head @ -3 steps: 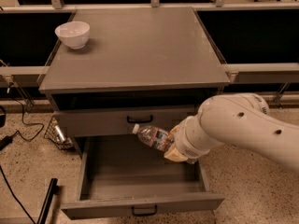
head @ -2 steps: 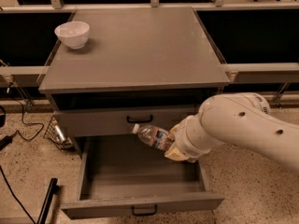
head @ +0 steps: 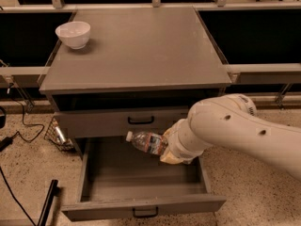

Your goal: Place water bottle into middle drawer

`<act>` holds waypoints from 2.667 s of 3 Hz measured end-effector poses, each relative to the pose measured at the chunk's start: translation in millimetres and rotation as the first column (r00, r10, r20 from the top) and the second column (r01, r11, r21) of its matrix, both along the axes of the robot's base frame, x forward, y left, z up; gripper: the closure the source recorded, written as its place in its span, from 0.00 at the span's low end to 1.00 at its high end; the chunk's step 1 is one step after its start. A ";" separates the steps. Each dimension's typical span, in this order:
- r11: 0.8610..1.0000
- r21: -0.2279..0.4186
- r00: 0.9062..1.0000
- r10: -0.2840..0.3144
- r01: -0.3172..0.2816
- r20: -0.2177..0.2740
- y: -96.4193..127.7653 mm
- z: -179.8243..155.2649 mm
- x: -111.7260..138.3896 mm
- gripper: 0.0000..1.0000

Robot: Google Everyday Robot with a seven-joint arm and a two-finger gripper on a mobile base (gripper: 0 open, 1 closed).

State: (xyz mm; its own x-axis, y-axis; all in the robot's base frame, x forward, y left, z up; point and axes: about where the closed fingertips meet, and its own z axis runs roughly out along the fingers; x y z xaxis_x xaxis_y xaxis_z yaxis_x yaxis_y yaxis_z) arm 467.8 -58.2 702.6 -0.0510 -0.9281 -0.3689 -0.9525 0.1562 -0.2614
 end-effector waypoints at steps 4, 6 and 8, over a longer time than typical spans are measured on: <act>0.941 -0.079 0.944 0.328 -0.329 -0.027 44.3 -104.3 21.8 1.00; 0.932 -0.079 0.933 0.347 -0.355 -0.095 44.5 -151.4 25.5 1.00; 0.918 -0.086 0.921 0.381 -0.387 -0.082 58.0 -173.4 33.3 1.00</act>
Offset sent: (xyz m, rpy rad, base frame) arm 0.0088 0.0509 -0.0809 -0.0957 -0.0236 0.3748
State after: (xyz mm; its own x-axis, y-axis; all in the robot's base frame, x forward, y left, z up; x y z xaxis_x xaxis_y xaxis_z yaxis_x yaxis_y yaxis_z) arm 501.1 -0.1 529.2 0.2968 -0.9123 -0.2822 -0.9489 -0.2484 -0.1949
